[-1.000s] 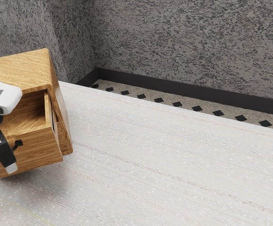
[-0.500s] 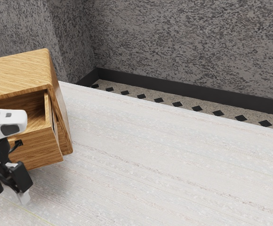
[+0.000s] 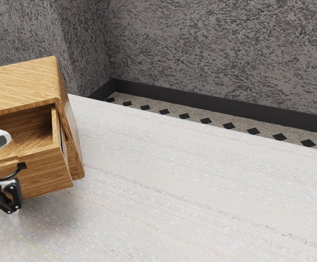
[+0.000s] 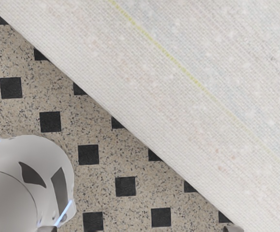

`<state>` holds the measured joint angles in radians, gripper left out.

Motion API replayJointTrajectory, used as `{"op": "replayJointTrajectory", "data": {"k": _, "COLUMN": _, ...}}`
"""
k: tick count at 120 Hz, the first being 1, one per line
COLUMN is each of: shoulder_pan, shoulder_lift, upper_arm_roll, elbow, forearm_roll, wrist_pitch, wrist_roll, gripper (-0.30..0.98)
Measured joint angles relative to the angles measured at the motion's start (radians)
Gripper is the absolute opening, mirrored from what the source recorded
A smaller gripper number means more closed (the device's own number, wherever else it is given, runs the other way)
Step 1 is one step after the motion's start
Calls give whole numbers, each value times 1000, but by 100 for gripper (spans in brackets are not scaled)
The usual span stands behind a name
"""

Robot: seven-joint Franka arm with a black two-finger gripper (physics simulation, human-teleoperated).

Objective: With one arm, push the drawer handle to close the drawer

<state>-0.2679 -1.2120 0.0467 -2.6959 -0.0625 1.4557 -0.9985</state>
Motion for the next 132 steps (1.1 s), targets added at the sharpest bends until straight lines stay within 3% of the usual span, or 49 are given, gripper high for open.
{"op": "replayJointTrajectory", "data": {"k": 16, "shoulder_pan": 17, "shoulder_lift": 14, "upper_arm_roll": 39, "elbow": 0, "forearm_roll": 54, "wrist_pitch": 23, "wrist_roll": -54, "gripper": 13}}
{"op": "replayJointTrajectory", "data": {"k": 38, "shoulder_pan": 18, "shoulder_lift": 38, "upper_arm_roll": 49, "elbow": -9, "forearm_roll": 151, "wrist_pitch": 89, "wrist_roll": -97, "gripper": -2}}
{"op": "replayJointTrajectory", "data": {"k": 75, "shoulder_pan": 8, "shoulder_lift": 60, "upper_arm_roll": 51, "elbow": -33, "forearm_roll": 263, "wrist_pitch": 182, "wrist_roll": -139, "gripper": -9}}
{"op": "replayJointTrajectory", "data": {"k": 132, "shoulder_pan": 18, "shoulder_lift": 141, "upper_arm_roll": 154, "elbow": -32, "forearm_roll": 385, "wrist_pitch": 282, "wrist_roll": -173, "gripper": -10}}
